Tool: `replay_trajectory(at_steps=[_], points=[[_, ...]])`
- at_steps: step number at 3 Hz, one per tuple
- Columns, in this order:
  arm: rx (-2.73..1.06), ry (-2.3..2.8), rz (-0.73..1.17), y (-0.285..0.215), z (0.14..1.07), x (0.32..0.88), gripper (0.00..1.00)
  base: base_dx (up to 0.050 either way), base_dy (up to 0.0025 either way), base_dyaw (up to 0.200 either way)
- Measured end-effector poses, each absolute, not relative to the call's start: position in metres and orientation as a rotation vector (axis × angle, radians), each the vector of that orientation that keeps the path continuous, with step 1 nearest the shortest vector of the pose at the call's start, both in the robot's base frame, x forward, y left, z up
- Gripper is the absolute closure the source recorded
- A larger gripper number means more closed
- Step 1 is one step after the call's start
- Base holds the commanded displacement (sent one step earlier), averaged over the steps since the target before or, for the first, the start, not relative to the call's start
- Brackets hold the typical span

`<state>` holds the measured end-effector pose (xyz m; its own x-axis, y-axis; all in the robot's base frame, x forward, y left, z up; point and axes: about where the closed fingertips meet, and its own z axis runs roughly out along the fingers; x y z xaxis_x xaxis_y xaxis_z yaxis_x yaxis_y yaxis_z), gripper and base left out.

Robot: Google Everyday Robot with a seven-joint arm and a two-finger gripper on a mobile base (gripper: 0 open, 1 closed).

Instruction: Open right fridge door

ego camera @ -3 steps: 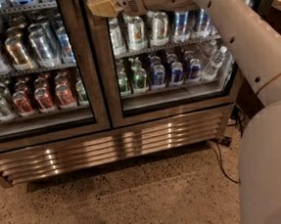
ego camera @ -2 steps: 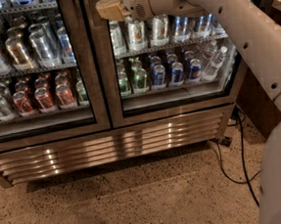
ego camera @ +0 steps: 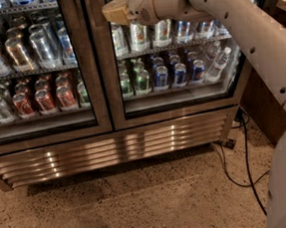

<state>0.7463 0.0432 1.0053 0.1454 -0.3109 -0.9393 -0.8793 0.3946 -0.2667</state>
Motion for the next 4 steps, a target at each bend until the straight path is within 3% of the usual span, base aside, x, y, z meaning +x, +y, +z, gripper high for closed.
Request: replay_trajectory(at_steps=[4], points=[[-1.128, 1.404, 0.578, 0.034, 1.036, 0.787, 1.0, 0.0, 0.0, 0.0]])
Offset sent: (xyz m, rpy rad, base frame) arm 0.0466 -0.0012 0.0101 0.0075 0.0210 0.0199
